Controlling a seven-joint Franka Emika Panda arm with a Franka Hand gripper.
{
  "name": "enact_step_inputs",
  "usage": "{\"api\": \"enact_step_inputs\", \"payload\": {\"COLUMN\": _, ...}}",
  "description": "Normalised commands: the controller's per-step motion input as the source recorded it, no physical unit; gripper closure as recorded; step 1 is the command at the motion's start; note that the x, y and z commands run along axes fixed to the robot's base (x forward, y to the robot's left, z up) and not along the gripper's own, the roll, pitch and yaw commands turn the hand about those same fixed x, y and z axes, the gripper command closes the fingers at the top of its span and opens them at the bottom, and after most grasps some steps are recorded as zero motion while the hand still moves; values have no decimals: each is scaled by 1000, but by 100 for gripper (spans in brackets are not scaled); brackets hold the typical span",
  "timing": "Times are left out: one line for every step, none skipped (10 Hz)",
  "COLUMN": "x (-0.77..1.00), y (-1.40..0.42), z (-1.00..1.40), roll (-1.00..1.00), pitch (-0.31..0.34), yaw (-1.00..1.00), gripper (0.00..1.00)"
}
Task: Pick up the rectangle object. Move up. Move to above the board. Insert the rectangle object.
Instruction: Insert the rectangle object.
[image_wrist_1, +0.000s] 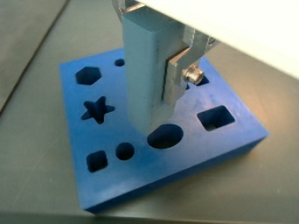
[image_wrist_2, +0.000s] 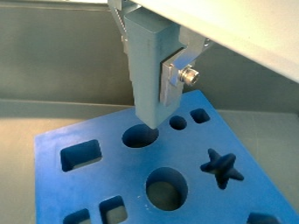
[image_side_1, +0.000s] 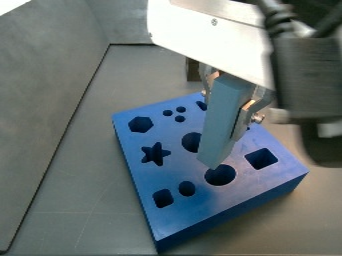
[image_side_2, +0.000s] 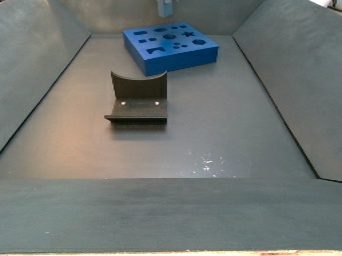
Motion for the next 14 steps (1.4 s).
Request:
{"api": "enact_step_inputs", "payload": {"x": 0, "y": 0, "z": -26, "roll": 31, "pitch": 0, "yaw": -126, "gripper": 100}}
{"api": "enact_step_inputs", "payload": {"x": -57, "y": 0, "z": -157, "roll": 263, "pitch": 37, "yaw": -989, "gripper": 100}}
{"api": "enact_step_inputs", "payload": {"x": -66, "y": 0, "z": -163, "roll": 269, "pitch": 43, "yaw": -994, "gripper": 100}}
{"api": "enact_step_inputs", "payload": {"x": -69, "y": 0, "z": -160, "roll": 249, "pitch": 43, "yaw": -991, "gripper": 100}}
{"api": "enact_step_inputs", "payload": {"x": 0, "y": 0, "z": 0, "roll": 0, "pitch": -43, "yaw": 0, "gripper": 100}}
{"api": "enact_step_inputs", "payload": {"x": 3, "y": 0, "z": 0, "roll": 0, "pitch": 20, "yaw": 0, "gripper": 100}}
{"api": "enact_step_inputs", "payload": {"x": 0, "y": 0, "z": 6, "roll": 0, "pitch": -43, "yaw": 0, "gripper": 100}}
{"api": "enact_step_inputs", "payload": {"x": 0, "y": 0, "z": 31, "roll": 0, "pitch": -89, "yaw": 0, "gripper": 100}}
{"api": "enact_step_inputs", "payload": {"x": 26, "y": 0, "z": 0, "roll": 0, "pitch": -54, "yaw": 0, "gripper": 100}}
{"api": "enact_step_inputs", "payload": {"x": 763, "y": 0, "z": 9, "roll": 0, "pitch": -183, "yaw": 0, "gripper": 100}}
{"api": "enact_step_inputs", "payload": {"x": 1000, "y": 0, "z": 0, "roll": 0, "pitch": -40, "yaw": 0, "gripper": 100}}
{"api": "enact_step_inputs", "payload": {"x": 1000, "y": 0, "z": -80, "roll": 0, "pitch": -37, "yaw": 0, "gripper": 100}}
{"api": "enact_step_inputs", "payload": {"x": 1000, "y": 0, "z": -63, "roll": 0, "pitch": -120, "yaw": 0, "gripper": 100}}
{"api": "enact_step_inputs", "payload": {"x": 1000, "y": 0, "z": -89, "roll": 0, "pitch": -91, "yaw": 0, "gripper": 100}}
